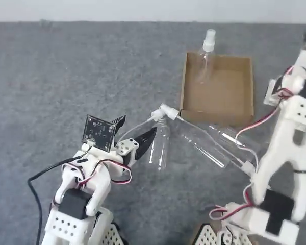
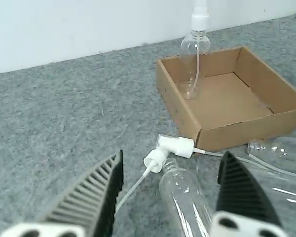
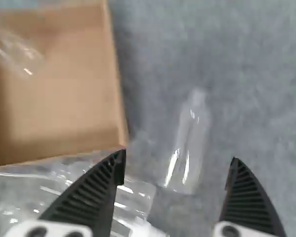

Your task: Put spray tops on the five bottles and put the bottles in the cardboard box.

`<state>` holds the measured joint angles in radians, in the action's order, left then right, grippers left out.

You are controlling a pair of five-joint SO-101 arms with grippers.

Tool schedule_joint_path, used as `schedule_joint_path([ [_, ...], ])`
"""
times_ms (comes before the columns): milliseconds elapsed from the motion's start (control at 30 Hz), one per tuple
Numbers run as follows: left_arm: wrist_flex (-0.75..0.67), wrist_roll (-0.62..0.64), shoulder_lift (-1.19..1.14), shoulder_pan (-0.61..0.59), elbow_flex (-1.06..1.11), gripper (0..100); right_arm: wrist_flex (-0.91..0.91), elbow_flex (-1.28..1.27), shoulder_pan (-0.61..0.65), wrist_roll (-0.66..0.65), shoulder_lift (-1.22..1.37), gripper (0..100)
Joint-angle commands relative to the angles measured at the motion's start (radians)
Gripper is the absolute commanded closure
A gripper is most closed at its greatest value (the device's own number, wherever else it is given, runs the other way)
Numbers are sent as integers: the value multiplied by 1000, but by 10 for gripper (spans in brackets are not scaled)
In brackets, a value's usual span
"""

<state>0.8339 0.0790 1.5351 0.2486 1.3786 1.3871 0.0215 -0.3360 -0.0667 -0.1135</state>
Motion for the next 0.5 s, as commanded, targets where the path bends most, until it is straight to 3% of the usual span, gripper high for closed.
schedule_joint_path([
  [0, -28, 9, 9, -3, -8, 717, -77, -11, -33, -12, 88, 735],
  [467, -26, 9, 6, -3, -8, 718, -180, -11, -125, -20, 427, 739],
])
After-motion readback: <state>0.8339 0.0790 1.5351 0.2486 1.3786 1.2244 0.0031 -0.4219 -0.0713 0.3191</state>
